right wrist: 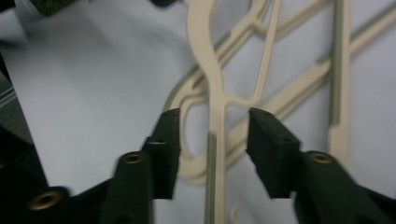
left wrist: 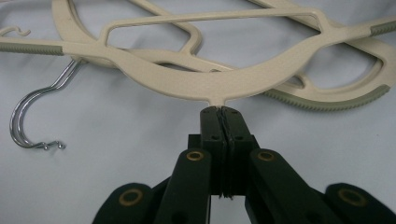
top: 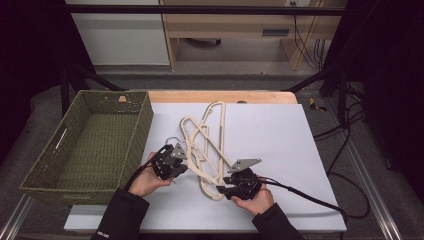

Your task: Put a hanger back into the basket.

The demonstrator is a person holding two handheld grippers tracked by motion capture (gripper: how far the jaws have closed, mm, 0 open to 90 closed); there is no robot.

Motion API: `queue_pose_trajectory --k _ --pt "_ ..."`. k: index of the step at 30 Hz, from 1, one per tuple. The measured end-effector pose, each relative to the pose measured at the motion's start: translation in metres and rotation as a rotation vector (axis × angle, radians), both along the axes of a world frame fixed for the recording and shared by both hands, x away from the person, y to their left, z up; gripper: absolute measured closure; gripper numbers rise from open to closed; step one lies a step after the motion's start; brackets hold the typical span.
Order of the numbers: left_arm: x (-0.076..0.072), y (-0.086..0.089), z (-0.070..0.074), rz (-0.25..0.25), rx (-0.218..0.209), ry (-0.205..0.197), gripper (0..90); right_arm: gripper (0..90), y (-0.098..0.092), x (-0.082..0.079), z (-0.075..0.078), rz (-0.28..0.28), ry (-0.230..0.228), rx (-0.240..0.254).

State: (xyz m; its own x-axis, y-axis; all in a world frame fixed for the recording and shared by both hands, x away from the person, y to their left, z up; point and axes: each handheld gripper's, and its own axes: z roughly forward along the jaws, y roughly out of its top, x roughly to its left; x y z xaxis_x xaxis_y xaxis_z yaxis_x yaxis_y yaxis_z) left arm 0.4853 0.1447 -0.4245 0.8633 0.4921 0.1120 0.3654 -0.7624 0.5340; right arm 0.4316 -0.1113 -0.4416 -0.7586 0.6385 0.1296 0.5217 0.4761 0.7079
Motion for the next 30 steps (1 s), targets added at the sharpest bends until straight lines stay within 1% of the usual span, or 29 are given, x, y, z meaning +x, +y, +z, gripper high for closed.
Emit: queue_pose_trajectory --k 1,2,3,4,5,6,8,11,12,13,14,15,16,17,18,19,20,21,22,23,24,25,26,28,30 --pt "-0.003 -0.002 0.0 0.008 -0.004 -0.005 88.6 47.6 0.001 0.0 0.001 0.0 -0.032 0.02" --pt "-0.004 -0.003 0.001 0.008 0.011 -0.009 88.6 42.1 0.003 0.001 0.002 0.004 -0.064 0.028" --pt "-0.006 -0.004 0.003 0.008 0.02 -0.014 88.6 34.6 0.009 0.002 0.002 0.008 -0.148 0.033" --pt "-0.008 -0.006 0.003 0.016 0.019 -0.022 88.6 35.4 0.012 0.003 0.003 0.017 -0.167 0.031" --pt "-0.01 -0.008 0.004 0.022 0.012 -0.028 88.6 35.4 0.012 0.003 0.003 0.017 -0.167 0.031" --pt "-0.012 -0.009 0.006 0.023 0.017 -0.032 88.6 33.3 0.016 0.005 0.003 0.028 -0.177 0.028" --pt "-0.015 -0.012 0.009 0.028 0.019 -0.038 88.6 33.4 0.026 0.007 0.001 0.042 -0.2 0.006" --pt "-0.02 -0.015 0.012 0.025 0.022 -0.049 88.6 36.0 0.041 0.012 -0.003 0.052 -0.19 -0.021" --pt "-0.021 -0.016 0.013 0.02 0.026 -0.043 88.5 35.8 0.045 0.013 -0.004 0.053 -0.199 -0.034" --pt "-0.023 -0.017 0.013 0.021 0.023 -0.048 88.6 37.2 0.048 0.013 -0.005 0.052 -0.219 -0.049" --pt "-0.023 -0.017 0.014 0.017 0.025 -0.044 88.6 41.2 0.051 0.014 -0.006 0.05 -0.229 -0.067" --pt "-0.024 -0.017 0.015 0.015 0.022 -0.042 88.6 44.4 0.053 0.015 -0.006 0.058 -0.231 -0.07" --pt "-0.025 -0.018 0.015 0.011 0.023 -0.045 88.6 46.4 0.057 0.017 -0.007 0.061 -0.218 -0.079" --pt "-0.027 -0.019 0.018 0.006 0.038 -0.047 88.5 49.5 0.058 0.017 -0.008 0.059 -0.234 -0.099" --pt "-0.027 -0.019 0.018 0.006 0.038 -0.047 88.5 49.5 0.058 0.017 -0.008 0.059 -0.234 -0.099" --pt "-0.027 -0.019 0.019 -0.002 0.048 -0.049 88.5 50.5 0.06 0.017 -0.008 0.063 -0.242 -0.122" --pt "-0.028 -0.02 0.019 0.006 0.033 -0.051 88.5 52.3 0.06 0.017 -0.009 0.078 -0.255 -0.138" --pt "-0.029 -0.021 0.019 0.007 0.034 -0.051 88.6 54.2 0.061 0.017 -0.01 0.084 -0.262 -0.145" --pt "-0.03 -0.022 0.02 0.008 0.032 -0.055 88.5 55.7 0.062 0.017 -0.011 0.085 -0.261 -0.147" --pt "-0.031 -0.023 0.02 0.012 0.033 -0.054 88.6 59.4 0.062 0.017 -0.012 0.097 -0.256 -0.153" --pt "-0.031 -0.023 0.02 0.015 0.033 -0.053 88.5 62.9 0.062 0.017 -0.012 0.099 -0.244 -0.146" --pt "-0.031 -0.023 0.02 0.021 0.03 -0.059 88.5 67.5 0.063 0.016 -0.013 0.106 -0.236 -0.141" --pt "-0.031 -0.023 0.02 0.026 0.026 -0.05 88.6 73.4 0.063 0.015 -0.012 0.114 -0.217 -0.137" --pt "-0.031 -0.023 0.02 0.035 0.018 -0.04 88.5 73.6 0.064 0.014 -0.013 0.116 -0.213 -0.131" --pt "-0.031 -0.023 0.02 0.041 0.009 -0.038 88.5 74.1 0.064 0.014 -0.012 0.114 -0.212 -0.134"
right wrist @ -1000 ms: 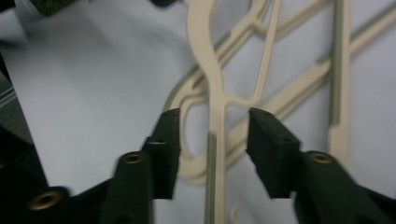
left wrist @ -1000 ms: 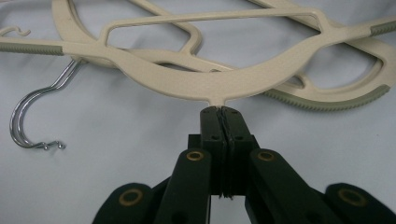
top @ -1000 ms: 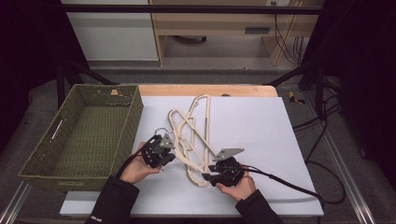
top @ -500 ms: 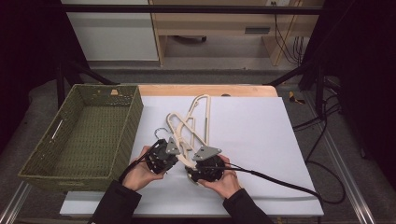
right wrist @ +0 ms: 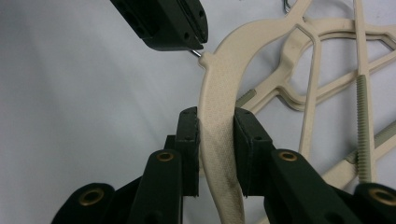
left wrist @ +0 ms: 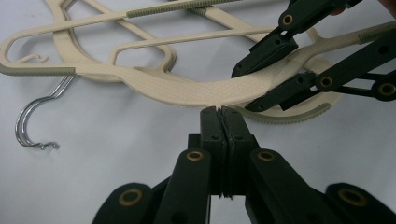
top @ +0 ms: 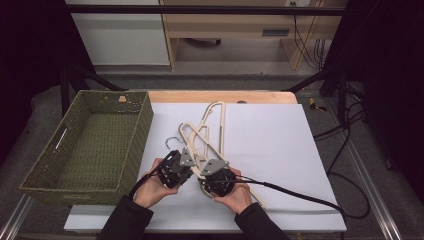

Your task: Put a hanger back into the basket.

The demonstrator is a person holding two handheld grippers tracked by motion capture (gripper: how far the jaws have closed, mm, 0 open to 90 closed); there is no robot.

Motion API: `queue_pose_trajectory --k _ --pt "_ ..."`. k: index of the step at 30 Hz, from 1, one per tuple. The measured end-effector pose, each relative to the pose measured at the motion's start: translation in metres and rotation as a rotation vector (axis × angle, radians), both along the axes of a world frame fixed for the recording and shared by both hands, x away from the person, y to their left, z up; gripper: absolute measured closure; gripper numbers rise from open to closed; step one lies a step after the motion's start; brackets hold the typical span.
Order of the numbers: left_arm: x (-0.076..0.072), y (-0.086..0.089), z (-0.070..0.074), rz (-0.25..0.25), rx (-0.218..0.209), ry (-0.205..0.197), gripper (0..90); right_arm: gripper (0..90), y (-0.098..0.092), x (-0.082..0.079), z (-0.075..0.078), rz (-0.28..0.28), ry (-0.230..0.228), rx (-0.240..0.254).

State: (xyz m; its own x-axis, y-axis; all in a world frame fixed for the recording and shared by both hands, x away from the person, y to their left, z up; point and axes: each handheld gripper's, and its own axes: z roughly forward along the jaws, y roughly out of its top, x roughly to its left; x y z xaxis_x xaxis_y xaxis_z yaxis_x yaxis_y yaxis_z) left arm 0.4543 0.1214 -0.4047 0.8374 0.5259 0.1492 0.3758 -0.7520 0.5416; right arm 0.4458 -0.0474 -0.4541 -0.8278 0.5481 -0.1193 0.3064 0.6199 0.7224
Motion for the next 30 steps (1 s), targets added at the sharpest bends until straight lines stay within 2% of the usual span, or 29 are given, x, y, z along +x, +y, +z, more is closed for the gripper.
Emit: queue_pose_trajectory --k 2,4,6,7,8,9,10,11,14,15,16,18,22,23,27,30 --pt "0.0 0.0 0.0 -0.005 -0.01 -0.004 88.4 74.4 -0.001 0.0 0.001 0.005 -0.006 -0.009" --pt "0.0 0.002 0.001 -0.007 -0.043 -0.009 87.8 74.8 -0.001 -0.001 0.002 0.006 -0.015 -0.012" --pt "-0.002 0.004 0.005 -0.022 -0.09 -0.041 71.6 75.0 -0.004 -0.001 0.006 0.007 -0.021 -0.018" --pt "-0.004 0.006 0.008 -0.01 -0.117 -0.05 71.6 75.0 -0.004 -0.001 0.006 0.007 -0.021 -0.018" --pt "-0.005 0.008 0.013 -0.012 -0.128 -0.066 63.4 75.2 -0.005 -0.002 0.008 0.005 -0.02 -0.016" --pt "-0.007 0.012 0.018 -0.014 -0.158 -0.087 63.4 75.2 -0.005 -0.002 0.008 0.005 -0.02 -0.016" --pt "-0.01 0.014 0.023 0.002 -0.209 -0.111 47.4 75.4 -0.007 -0.003 0.012 0.006 -0.015 -0.014" --pt "-0.013 0.018 0.028 0.014 -0.248 -0.134 47.4 75.4 -0.007 -0.003 0.012 0.006 -0.015 -0.014" --pt "-0.02 0.036 0.045 0.033 -0.367 -0.206 31.3 76.1 -0.011 -0.004 0.02 -0.003 -0.016 -0.001" --pt "-0.022 0.041 0.049 0.035 -0.388 -0.215 25.4 76.8 -0.017 -0.004 0.027 -0.005 -0.018 0.015" --pt "-0.023 0.047 0.053 0.04 -0.411 -0.22 25.4 76.8 -0.017 -0.004 0.027 -0.005 -0.018 0.015" --pt "-0.025 0.058 0.059 0.056 -0.435 -0.23 19.8 77.8 -0.022 -0.003 0.033 -0.018 -0.032 0.018" --pt "-0.026 0.074 0.064 0.094 -0.473 -0.242 17.7 79.8 -0.038 -0.001 0.044 -0.05 -0.037 0.051" --pt "-0.026 0.076 0.065 0.099 -0.478 -0.242 17.5 81.0 -0.048 0.001 0.049 -0.077 -0.045 0.054" --pt "-0.025 0.077 0.063 0.104 -0.473 -0.24 16.6 83.6 -0.061 0.003 0.056 -0.116 -0.068 0.064" --pt "-0.024 0.073 0.06 0.095 -0.461 -0.235 16.1 86.7 -0.074 0.006 0.062 -0.161 -0.105 0.052"
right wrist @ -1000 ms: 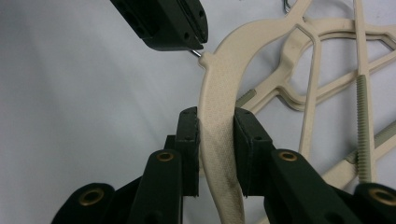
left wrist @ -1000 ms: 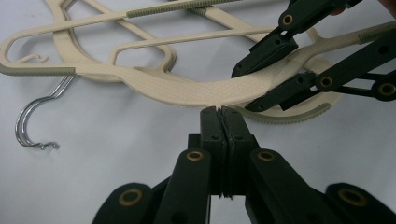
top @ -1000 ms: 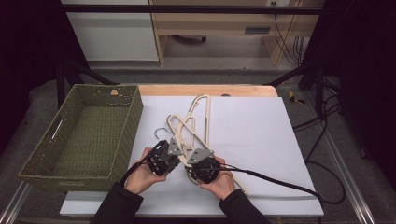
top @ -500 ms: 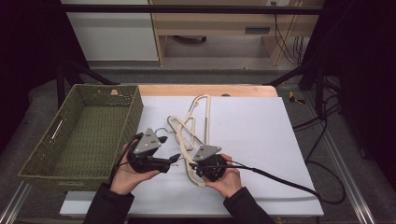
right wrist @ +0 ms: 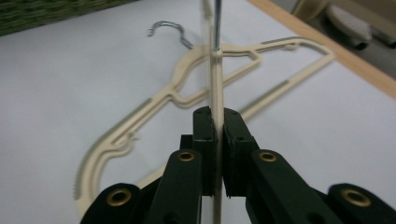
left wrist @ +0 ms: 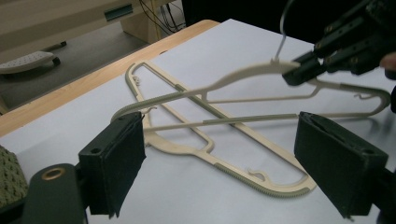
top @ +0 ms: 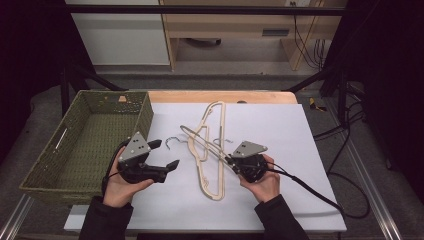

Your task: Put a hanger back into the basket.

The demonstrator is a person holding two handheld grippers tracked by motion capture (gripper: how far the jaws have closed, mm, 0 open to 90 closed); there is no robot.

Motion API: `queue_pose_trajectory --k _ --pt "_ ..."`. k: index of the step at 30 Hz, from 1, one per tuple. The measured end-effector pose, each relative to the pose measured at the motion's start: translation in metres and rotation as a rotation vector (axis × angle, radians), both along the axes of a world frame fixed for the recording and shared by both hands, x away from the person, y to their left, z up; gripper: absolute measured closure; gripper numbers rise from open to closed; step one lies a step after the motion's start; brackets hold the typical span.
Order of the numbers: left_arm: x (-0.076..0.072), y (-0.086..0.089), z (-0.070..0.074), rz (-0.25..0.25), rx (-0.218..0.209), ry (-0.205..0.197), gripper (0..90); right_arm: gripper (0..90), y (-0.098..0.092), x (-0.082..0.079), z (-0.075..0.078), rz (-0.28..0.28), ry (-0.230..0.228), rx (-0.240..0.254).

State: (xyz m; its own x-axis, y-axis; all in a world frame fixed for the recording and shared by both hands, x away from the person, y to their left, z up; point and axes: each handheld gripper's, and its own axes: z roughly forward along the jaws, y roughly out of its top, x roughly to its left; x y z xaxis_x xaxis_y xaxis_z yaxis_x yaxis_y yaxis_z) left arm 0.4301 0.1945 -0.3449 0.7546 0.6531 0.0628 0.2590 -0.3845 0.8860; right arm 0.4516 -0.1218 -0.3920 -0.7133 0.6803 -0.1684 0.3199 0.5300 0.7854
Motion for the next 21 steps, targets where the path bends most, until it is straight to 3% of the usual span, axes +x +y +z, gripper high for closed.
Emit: queue_pose_trajectory --k 3,7,8,9,11,13,14,15,17,21 --pt "-0.001 -0.004 -0.001 -0.008 0.014 -0.007 15.3 86.7 -0.019 0.003 0.007 -0.028 0.006 0.032" --pt "-0.003 -0.006 0.0 -0.019 0.014 -0.016 14.9 86.8 -0.027 0.002 0.012 -0.04 -0.006 0.044" --pt "-0.004 -0.007 0.0 -0.022 0.015 -0.02 14.8 86.7 -0.03 -0.001 0.017 -0.004 0.005 0.084" --pt "-0.005 -0.008 0.0 -0.025 0.015 -0.021 14.8 86.7 -0.03 -0.001 0.017 -0.004 0.005 0.084" --pt "-0.006 -0.012 -0.001 -0.042 0.024 -0.015 14.8 86.7 -0.028 -0.004 0.02 0.053 0.034 0.13" --pt "-0.008 -0.018 -0.002 -0.063 0.042 -0.015 14.5 86.7 -0.022 -0.007 0.021 0.122 0.063 0.158" --pt "-0.008 -0.021 -0.003 -0.071 0.047 -0.015 14.5 86.7 -0.014 -0.01 0.022 0.198 0.091 0.178" --pt "-0.009 -0.023 -0.004 -0.084 0.052 -0.012 14.5 86.7 -0.014 -0.01 0.022 0.198 0.091 0.178" --pt "-0.01 -0.029 -0.007 -0.106 0.064 -0.008 14.8 86.6 -0.002 -0.016 0.022 0.291 0.122 0.192" --pt "-0.011 -0.037 -0.013 -0.189 0.076 0.025 18.5 86.6 0.008 -0.022 0.024 0.356 0.135 0.192"
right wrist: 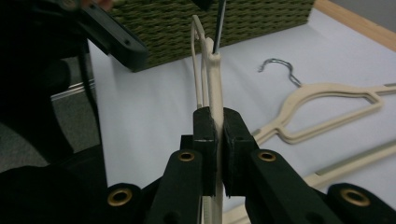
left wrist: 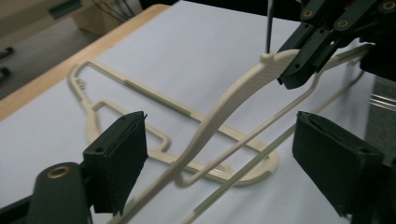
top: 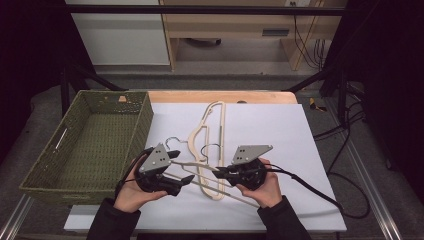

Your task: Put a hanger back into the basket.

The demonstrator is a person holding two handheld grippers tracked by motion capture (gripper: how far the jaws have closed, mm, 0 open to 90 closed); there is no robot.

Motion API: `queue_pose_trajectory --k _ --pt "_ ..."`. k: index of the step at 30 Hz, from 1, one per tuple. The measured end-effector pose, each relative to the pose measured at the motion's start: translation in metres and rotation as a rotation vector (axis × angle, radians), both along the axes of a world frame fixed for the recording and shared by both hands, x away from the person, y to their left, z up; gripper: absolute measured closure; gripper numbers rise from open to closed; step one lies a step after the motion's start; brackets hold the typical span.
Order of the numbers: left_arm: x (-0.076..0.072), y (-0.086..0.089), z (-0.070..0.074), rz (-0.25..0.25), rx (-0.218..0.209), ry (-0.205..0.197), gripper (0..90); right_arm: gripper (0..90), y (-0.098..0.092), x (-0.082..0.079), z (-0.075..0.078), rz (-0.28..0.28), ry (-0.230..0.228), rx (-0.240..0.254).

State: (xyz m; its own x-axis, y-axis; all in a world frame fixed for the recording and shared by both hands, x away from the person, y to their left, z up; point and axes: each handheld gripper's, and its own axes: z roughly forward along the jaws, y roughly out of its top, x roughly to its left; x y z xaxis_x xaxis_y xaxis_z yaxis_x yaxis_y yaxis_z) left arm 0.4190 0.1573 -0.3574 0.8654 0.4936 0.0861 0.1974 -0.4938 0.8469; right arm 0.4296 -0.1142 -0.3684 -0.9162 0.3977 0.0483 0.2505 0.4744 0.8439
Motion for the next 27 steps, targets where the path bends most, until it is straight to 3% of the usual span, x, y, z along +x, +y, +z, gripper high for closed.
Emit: queue_pose_trajectory --k 5,12,18,24,27 --pt "-0.001 -0.009 -0.006 -0.061 0.068 0.022 34.3 86.6 0.008 -0.005 0.0 0.067 0.018 0.004" --pt "0.001 -0.012 -0.012 -0.072 0.137 0.052 64.7 86.6 0.011 -0.005 -0.003 0.106 0.032 -0.015" --pt "-0.001 -0.011 -0.01 -0.09 0.166 0.064 69.9 84.4 0.011 -0.004 -0.004 0.11 0.051 -0.011" --pt "-0.005 -0.015 -0.007 -0.131 0.165 0.098 80.8 68.8 0.008 -0.005 -0.001 0.034 -0.016 -0.017" --pt "-0.006 -0.016 -0.006 -0.143 0.163 0.108 82.8 64.4 0.008 -0.005 0.0 0.025 -0.039 -0.011"
